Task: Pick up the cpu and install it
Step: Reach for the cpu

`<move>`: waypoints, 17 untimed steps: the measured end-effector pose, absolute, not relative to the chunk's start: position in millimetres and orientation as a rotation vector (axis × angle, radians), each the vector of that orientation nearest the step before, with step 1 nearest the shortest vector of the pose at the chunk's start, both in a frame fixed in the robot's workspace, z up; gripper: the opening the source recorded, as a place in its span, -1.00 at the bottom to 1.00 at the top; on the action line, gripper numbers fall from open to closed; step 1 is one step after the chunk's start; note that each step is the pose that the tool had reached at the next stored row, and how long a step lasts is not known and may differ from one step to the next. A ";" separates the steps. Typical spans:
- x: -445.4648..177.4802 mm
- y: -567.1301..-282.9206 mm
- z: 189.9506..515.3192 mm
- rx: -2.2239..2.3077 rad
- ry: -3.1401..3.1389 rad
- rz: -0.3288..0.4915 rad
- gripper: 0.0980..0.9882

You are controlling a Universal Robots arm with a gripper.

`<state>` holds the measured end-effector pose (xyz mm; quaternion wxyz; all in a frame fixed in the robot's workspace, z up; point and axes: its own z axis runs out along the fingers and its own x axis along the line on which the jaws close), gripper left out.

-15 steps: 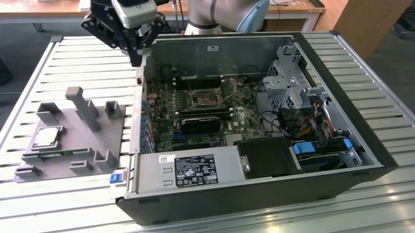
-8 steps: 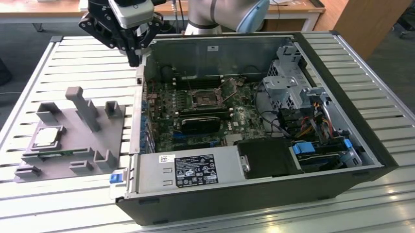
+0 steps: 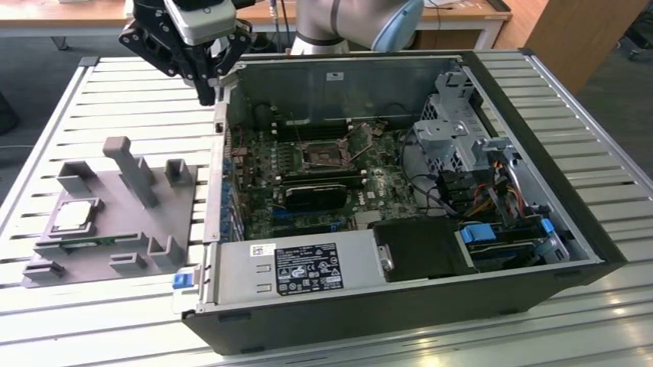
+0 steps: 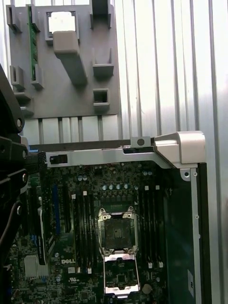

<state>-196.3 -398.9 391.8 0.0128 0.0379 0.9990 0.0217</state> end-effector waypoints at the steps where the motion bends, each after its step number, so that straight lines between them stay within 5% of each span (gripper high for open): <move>1: -196.8 -398.9 391.8 0.118 3.113 0.068 -0.98; 17: -205.0 -398.9 391.6 0.118 3.113 0.068 -0.98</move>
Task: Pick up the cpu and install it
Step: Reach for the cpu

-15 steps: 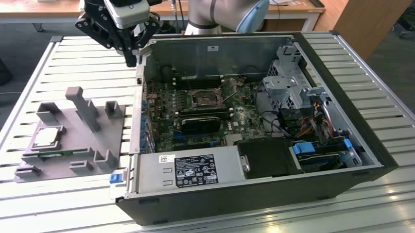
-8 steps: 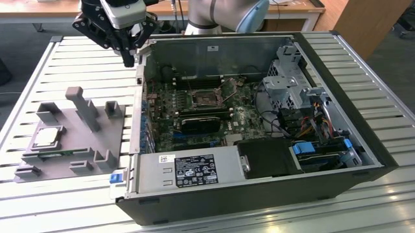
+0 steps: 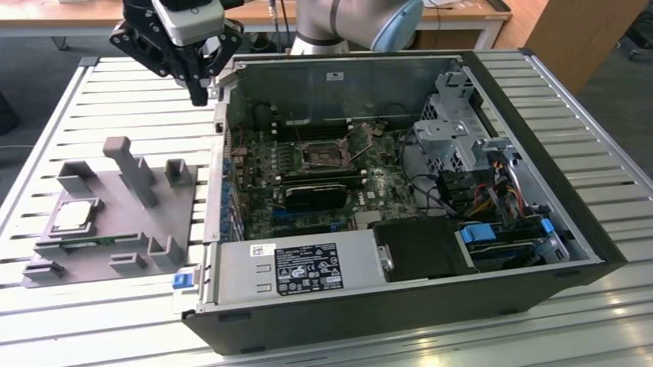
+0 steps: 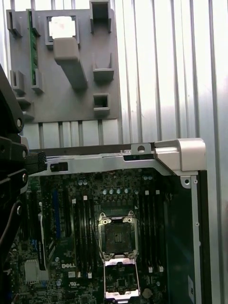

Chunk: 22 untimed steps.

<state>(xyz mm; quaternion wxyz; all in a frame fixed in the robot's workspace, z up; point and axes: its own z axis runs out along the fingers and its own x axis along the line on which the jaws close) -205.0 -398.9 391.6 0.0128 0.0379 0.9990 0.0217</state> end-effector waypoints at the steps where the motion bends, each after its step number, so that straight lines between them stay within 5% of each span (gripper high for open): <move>1: -205.5 -398.9 391.6 0.118 3.113 0.068 -0.98; 22: -216.5 -398.9 391.4 0.118 3.113 0.068 -0.98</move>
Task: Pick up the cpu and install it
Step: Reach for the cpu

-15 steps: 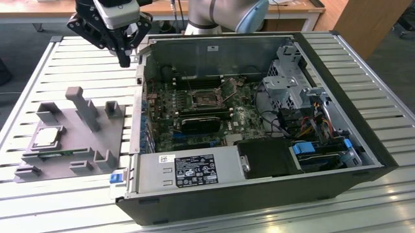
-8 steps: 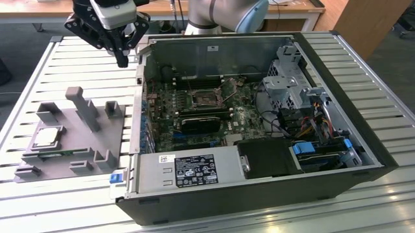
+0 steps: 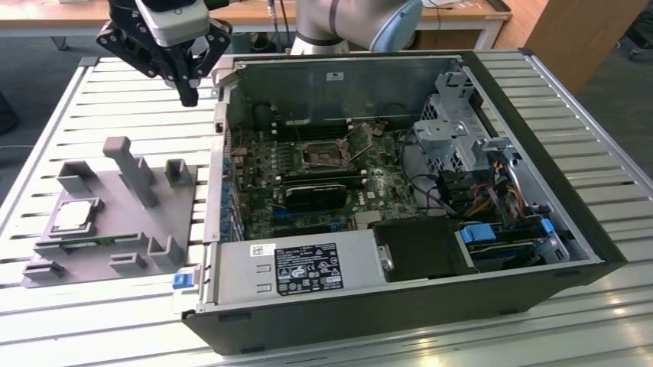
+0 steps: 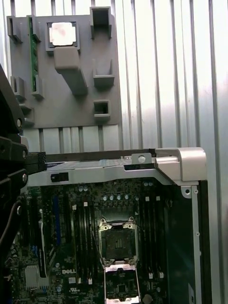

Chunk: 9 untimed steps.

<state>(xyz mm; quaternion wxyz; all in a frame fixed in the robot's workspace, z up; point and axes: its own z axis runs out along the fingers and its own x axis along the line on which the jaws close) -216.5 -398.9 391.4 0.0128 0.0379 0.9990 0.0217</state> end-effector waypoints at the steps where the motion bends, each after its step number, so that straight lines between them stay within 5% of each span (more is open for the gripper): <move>1: -217.1 -398.9 391.4 0.118 3.113 0.068 -0.98; 9: -221.2 -398.9 391.2 0.118 3.113 0.068 -0.98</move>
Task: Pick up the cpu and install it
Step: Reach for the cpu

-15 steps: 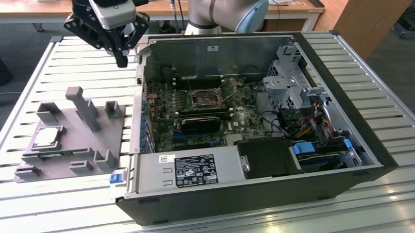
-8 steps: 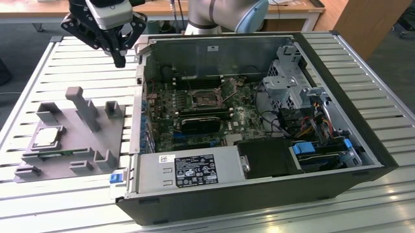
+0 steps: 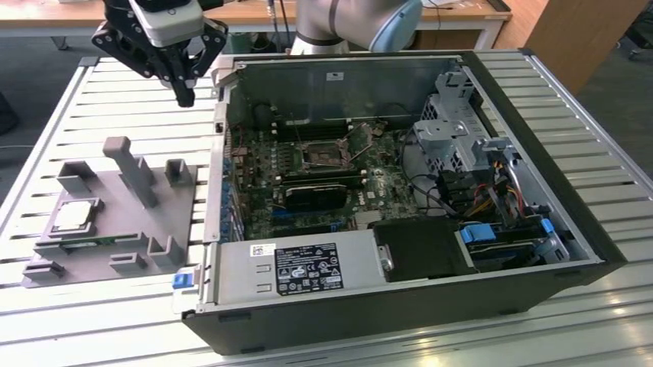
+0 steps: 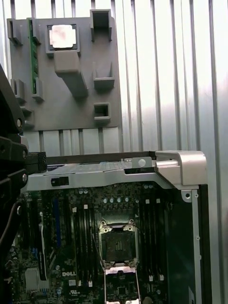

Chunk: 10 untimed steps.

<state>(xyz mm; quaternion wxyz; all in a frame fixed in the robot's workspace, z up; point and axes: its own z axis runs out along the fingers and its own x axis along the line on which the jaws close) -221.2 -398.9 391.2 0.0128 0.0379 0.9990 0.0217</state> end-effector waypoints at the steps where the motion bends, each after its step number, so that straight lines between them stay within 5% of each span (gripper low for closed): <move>1: -221.7 -398.9 391.2 0.118 3.113 0.068 -0.98; 10: -226.7 -398.9 391.0 0.118 3.113 0.068 -0.98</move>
